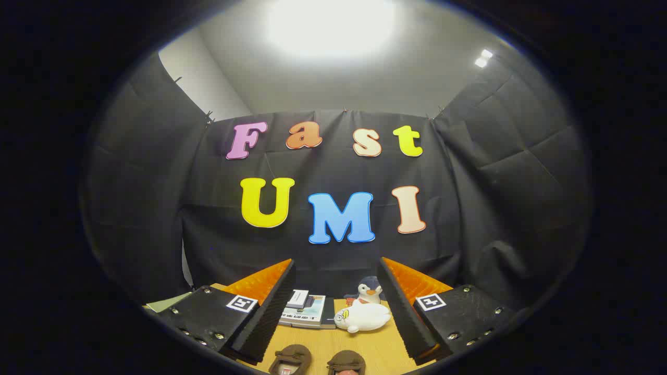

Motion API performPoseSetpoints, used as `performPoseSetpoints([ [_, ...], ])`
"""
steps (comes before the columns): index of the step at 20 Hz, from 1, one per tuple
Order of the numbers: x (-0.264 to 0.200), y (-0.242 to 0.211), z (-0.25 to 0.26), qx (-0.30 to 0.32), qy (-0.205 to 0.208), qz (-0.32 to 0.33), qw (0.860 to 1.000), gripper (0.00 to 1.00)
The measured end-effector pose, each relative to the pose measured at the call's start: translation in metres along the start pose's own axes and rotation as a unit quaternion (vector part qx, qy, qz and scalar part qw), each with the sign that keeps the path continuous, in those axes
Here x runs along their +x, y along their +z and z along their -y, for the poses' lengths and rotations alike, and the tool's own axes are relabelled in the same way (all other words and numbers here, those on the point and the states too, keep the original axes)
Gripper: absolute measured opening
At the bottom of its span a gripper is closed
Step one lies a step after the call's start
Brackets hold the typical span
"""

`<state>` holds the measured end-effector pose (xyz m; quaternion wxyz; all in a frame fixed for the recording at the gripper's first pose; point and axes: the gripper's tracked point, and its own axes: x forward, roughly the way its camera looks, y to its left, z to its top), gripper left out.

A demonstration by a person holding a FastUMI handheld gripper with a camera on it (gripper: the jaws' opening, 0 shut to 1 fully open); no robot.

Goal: Open the storage box then place both shoes into the box .Put the left shoe in first, then the right shoe, with the right side of both shoes facing outward in a uniform manner.

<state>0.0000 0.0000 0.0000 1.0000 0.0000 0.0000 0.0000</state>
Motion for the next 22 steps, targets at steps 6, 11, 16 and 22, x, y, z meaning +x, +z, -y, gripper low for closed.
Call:
performPoseSetpoints([
  [6, -0.0016, 0.0029, -0.0053, -0.004, 0.006, 0.003, 1.000, 0.95],
  [11, -0.0016, -0.0018, -0.0074, -0.004, 0.010, -0.004, 1.000, 0.95],
  [16, -0.0008, 0.0006, -0.0068, -0.006, 0.010, -0.001, 1.000, 0.95],
  [22, 0.0006, 0.0006, -0.0070, -0.003, 0.009, 0.001, 1.000, 0.95],
])
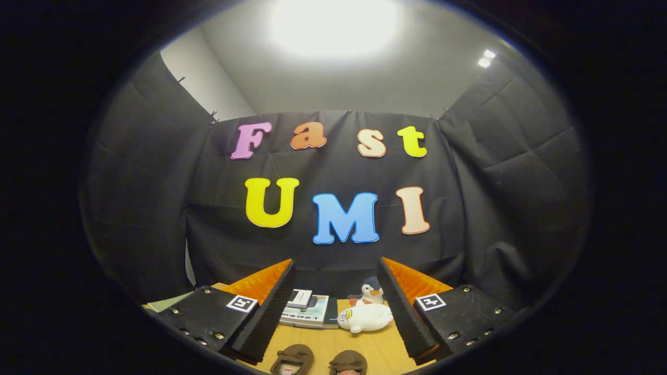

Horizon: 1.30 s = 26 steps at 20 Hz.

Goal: Open the storage box then place both shoes into the box .Put the left shoe in first, then the right shoe, with the right side of both shoes facing outward in a uniform manner.

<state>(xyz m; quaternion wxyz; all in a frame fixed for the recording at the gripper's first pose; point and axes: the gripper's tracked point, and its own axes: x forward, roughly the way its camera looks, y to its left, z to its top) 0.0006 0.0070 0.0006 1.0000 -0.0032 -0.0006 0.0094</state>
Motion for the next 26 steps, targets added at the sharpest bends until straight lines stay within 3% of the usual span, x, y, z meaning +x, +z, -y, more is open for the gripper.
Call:
performPoseSetpoints([
  [5, 0.000, -0.007, -0.005, 0.016, 0.003, -0.004, 1.000, 0.95],
  [15, 0.001, -0.046, -0.041, 0.117, 0.045, -0.054, 0.991, 0.95],
  [20, -0.003, -0.070, -0.066, 0.188, 0.079, -0.094, 0.975, 0.95],
  [26, -0.011, -0.104, -0.089, 0.280, 0.102, -0.150, 0.943, 0.95],
])
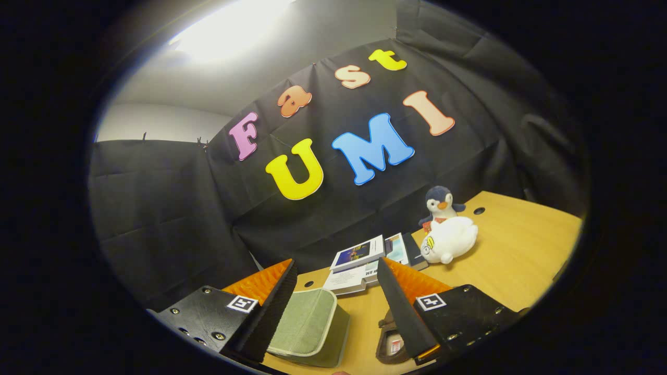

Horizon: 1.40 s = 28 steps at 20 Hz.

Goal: Open the storage box then place both shoes into the box .Put the left shoe in first, then the right shoe, with the right side of both shoes facing outward in a uniform manner.

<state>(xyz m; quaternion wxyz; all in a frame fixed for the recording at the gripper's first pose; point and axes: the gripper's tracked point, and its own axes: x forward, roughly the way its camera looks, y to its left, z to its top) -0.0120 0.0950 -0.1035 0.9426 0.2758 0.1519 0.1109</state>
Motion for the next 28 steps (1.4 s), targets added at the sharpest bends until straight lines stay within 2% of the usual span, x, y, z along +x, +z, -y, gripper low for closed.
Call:
performPoseSetpoints([
  [4, 0.004, -0.032, 0.001, 0.075, 0.010, -0.039, 0.996, 0.97],
  [8, 0.010, -0.068, -0.003, 0.142, 0.021, -0.081, 0.986, 0.97],
  [15, 0.008, -0.119, -0.017, 0.216, 0.040, -0.134, 0.966, 0.97],
  [23, 0.011, -0.168, -0.026, 0.304, 0.058, -0.189, 0.932, 0.97],
  [28, 0.012, -0.197, -0.030, 0.366, 0.060, -0.215, 0.904, 0.97],
])
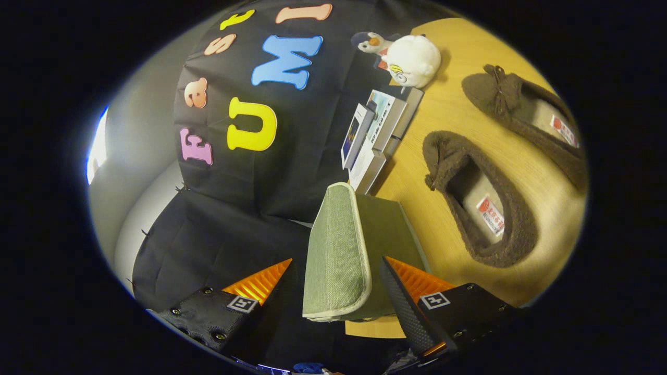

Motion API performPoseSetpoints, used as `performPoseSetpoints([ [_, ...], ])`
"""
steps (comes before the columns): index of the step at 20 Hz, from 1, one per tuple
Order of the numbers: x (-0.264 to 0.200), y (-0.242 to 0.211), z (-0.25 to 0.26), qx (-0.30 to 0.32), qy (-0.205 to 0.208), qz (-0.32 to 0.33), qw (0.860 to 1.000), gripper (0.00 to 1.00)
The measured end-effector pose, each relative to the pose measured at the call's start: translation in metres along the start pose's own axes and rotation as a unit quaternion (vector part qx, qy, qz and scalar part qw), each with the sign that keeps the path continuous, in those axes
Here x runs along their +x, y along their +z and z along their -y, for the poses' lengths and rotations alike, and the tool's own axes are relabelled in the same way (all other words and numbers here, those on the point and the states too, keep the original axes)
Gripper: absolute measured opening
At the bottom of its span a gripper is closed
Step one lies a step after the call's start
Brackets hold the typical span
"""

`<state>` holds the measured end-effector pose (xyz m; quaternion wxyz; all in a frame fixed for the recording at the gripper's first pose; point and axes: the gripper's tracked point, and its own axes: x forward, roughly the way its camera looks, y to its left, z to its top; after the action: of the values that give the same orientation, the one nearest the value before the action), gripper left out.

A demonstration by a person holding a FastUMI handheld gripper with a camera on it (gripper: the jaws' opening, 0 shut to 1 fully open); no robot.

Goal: Open the storage box then place both shoes into the box .Put the left shoe in first, then the right shoe, with the right side of both shoes facing outward in a uniform manner.

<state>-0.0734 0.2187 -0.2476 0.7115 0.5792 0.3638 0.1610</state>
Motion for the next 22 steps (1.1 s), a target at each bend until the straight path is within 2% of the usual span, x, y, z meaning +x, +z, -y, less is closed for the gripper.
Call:
performPoseSetpoints([
  [5, 0.012, -0.018, 0.005, 0.055, 0.014, -0.026, 0.998, 0.97],
  [11, 0.025, -0.038, 0.004, 0.081, 0.016, -0.064, 0.995, 0.95],
  [12, 0.027, -0.038, 0.009, 0.078, 0.005, -0.063, 0.995, 0.93],
  [13, 0.028, -0.037, 0.012, 0.079, 0.001, -0.064, 0.995, 0.83],
  [14, 0.028, -0.035, 0.010, 0.088, 0.002, -0.066, 0.994, 0.68],
  [15, 0.028, -0.035, 0.011, 0.094, 0.001, -0.067, 0.993, 0.65],
  [16, 0.028, -0.032, 0.012, 0.097, -0.001, -0.070, 0.993, 0.57],
  [19, 0.027, -0.038, 0.012, 0.088, -0.004, -0.086, 0.992, 0.57],
  [20, 0.029, -0.036, 0.010, 0.090, -0.005, -0.088, 0.992, 0.43],
  [22, 0.023, -0.038, 0.010, 0.072, -0.002, -0.099, 0.992, 0.38],
])
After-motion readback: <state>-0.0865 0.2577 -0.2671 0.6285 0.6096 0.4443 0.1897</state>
